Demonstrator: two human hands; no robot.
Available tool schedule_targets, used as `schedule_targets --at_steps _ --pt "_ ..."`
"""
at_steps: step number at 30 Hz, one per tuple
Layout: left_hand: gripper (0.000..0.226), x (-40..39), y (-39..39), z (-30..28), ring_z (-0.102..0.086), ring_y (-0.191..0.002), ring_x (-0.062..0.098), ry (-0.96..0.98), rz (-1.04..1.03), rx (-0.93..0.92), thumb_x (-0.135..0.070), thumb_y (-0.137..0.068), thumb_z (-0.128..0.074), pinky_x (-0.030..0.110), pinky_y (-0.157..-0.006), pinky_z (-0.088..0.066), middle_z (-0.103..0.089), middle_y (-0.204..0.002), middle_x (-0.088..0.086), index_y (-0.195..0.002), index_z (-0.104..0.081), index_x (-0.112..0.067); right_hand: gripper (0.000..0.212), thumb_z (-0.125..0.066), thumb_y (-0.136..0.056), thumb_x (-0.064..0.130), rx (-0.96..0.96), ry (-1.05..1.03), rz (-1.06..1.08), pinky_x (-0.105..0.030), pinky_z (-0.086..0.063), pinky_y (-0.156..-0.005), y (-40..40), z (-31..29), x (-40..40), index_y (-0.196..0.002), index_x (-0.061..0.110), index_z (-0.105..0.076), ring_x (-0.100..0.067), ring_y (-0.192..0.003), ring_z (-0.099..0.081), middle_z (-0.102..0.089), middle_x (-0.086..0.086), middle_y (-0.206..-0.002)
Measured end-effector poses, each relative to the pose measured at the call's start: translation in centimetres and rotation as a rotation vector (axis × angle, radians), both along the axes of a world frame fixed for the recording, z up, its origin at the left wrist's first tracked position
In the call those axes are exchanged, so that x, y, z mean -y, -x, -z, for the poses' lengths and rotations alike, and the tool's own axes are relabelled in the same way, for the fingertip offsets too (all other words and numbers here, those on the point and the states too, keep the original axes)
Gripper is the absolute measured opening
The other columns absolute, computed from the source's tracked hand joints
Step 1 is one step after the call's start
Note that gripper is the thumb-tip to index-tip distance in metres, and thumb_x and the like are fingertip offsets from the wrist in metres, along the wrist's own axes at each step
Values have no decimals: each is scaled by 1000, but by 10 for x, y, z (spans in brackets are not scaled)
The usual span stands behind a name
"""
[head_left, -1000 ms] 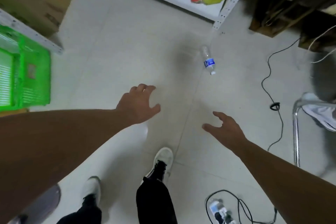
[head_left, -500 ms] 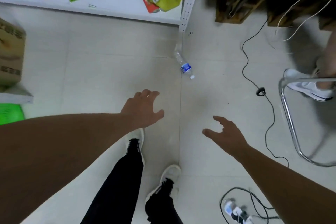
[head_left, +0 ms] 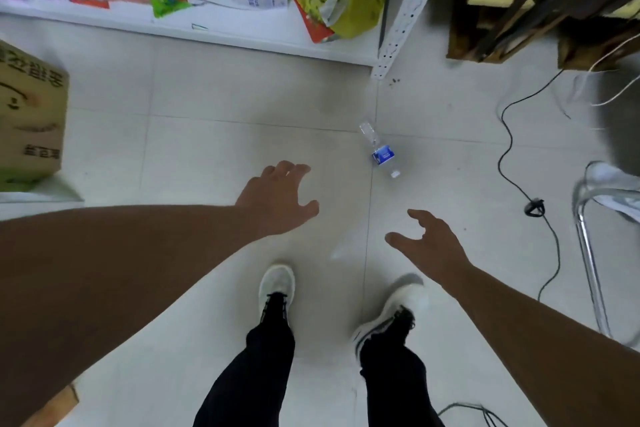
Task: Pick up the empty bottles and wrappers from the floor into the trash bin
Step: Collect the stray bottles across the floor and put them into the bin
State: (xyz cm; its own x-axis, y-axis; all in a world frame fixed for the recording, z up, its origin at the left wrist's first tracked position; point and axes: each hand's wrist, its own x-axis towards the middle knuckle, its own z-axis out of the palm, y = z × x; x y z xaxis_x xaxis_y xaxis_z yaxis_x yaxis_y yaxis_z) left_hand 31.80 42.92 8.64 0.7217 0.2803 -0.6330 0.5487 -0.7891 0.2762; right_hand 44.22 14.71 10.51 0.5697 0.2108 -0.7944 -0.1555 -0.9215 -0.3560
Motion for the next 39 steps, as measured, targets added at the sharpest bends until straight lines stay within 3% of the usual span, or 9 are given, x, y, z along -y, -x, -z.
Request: schedule_targets --at_steps 5,11,14,20,23,26,28,31,39 --pt "86 -2 9 26 -49 -142 29 -5 -139 -25 -74 -85 -50 50 -109 -46 -45 -162 0 -161 -37 -35 83 -80 -83 53 -10 24 -144 -31 -40 -92 -43 43 -29 -155 32 -47 -19 -126 -56 -48 -5 -155" --pt "84 6 2 81 -43 -148 29 -16 -292 -75 -71 -89 -53 50 -111 -44 -41 -166 -2 -163 -34 -37 87 -80 -78 58 24 37 -347 -34 -44 -95 -112 111 -53 -153 27 -49 -24 -131 -56 -53 -7 -148" --pt "83 7 0 131 -43 -148 31 -22 -358 -78 -68 -91 -57 51 -112 -44 -41 -166 -1 -164 -34 -36 92 -82 -71 62 92 59 -392 -37 -51 -95 -134 164 -65 -148 24 -50 -26 -115 -62 -59 -9 -137" --pt "83 -11 -5 258 -44 -147 29 -50 -418 -45 -71 -90 -56 50 -112 -45 -42 -165 -2 -162 -35 -37 104 -85 -68 63 238 118 -389 -44 -55 -97 -166 313 -85 -150 17 -40 -36 -115 -61 -56 -16 -131" --pt "83 -34 3 313 -45 -146 28 -84 -410 -45 -70 -90 -55 50 -110 -46 -42 -165 -1 -163 -34 -36 91 -84 -77 51 295 147 -369 -44 -51 -96 -175 386 -95 -146 13 -39 -42 -119 -59 -54 -21 -133" --pt "82 -53 18 340 -43 -147 30 -96 -417 -81 -67 -92 -57 50 -111 -45 -41 -165 1 -164 -33 -34 70 -84 -79 36 397 129 -394 -49 -55 -91 -174 424 -100 -132 10 -46 -46 -110 -63 -57 -23 -126" --pt "83 -59 27 334 -42 -148 30 -99 -457 -97 -66 -91 -58 51 -112 -44 -41 -165 1 -164 -33 -35 70 -85 -77 34 373 109 -377 -52 -58 -89 -165 423 -99 -131 11 -46 -44 -106 -64 -58 -22 -124" --pt "83 -50 38 293 -43 -148 31 -91 -585 -91 -66 -90 -58 52 -112 -44 -42 -163 2 -163 -35 -34 70 -87 -76 33 264 75 -434 -39 -54 -76 -144 385 -99 -129 12 -46 -34 -92 -65 -62 -17 -119" --pt "84 43 106 120 -48 -144 30 -36 -862 -90 -63 -87 -57 52 -111 -47 -47 -160 2 -162 -34 -32 79 -91 -72 32 167 -49 -661 -35 -53 -81 -71 199 -113 -136 15 -48 -29 -96 -63 -62 -13 -124"
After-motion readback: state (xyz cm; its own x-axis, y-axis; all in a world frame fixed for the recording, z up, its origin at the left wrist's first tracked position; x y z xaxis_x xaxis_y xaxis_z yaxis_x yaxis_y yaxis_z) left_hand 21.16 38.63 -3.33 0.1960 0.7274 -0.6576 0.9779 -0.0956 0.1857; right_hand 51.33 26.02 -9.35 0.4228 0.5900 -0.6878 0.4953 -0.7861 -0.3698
